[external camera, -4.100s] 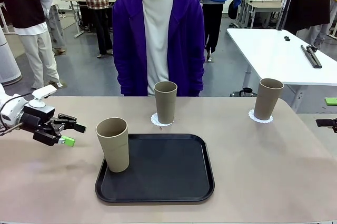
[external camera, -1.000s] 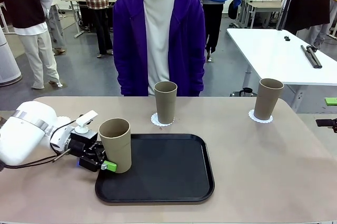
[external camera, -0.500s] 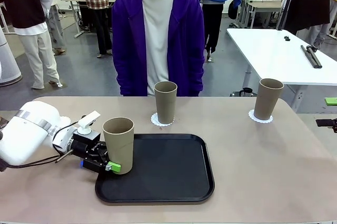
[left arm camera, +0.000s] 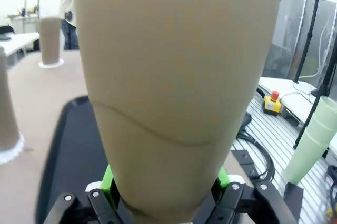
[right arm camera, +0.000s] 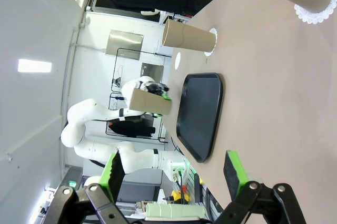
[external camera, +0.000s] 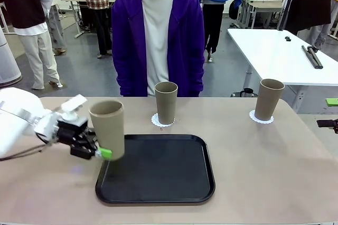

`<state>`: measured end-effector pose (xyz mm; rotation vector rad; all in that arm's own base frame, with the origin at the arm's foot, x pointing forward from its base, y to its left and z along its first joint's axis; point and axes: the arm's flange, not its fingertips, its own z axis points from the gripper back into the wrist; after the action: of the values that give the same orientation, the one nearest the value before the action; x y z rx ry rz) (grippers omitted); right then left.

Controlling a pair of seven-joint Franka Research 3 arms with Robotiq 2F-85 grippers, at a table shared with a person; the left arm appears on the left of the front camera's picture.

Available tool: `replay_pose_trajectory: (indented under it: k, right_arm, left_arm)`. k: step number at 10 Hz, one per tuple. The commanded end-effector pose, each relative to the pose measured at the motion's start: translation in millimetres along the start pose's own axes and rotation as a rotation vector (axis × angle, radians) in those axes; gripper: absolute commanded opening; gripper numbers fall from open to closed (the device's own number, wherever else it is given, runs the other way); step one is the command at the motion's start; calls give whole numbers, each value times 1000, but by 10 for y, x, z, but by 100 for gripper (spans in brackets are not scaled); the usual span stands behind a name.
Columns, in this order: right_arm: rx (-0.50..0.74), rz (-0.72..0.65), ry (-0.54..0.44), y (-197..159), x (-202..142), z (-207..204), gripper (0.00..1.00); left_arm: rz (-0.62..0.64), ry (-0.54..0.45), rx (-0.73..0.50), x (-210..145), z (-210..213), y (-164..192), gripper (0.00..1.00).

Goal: Place coasters on the table and set cups on them.
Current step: Take one Reusable plastic cup from the Flat Tray and place it on a coaster set by the human.

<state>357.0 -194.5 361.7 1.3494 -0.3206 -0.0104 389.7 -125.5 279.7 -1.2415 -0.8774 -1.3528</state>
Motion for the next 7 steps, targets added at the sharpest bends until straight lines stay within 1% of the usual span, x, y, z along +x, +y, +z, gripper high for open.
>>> replay_pose_trajectory:
  k: [1, 2, 4, 5, 6, 7]
  right_arm:
    - [5, 4, -1, 14, -13, -6, 100]
    - [5, 4, -1, 14, -13, -6, 100]
    - [5, 4, -1, 14, -13, -6, 100]
    - [5, 4, -1, 14, -13, -6, 100]
    - [5, 4, -1, 14, -13, -6, 100]
    - [5, 4, -1, 14, -13, -6, 100]
  left_arm:
    - [1, -9, 109, 685, 372, -353, 62]
    - [23, -16, 142, 900, 536, -406, 62]
    - [66, 1, 174, 1161, 716, -512, 62]
    - [77, 10, 194, 1215, 728, -538, 62]
    - [84, 21, 228, 1198, 692, -614, 62]
    - [42, -9, 192, 1257, 779, -469, 62]
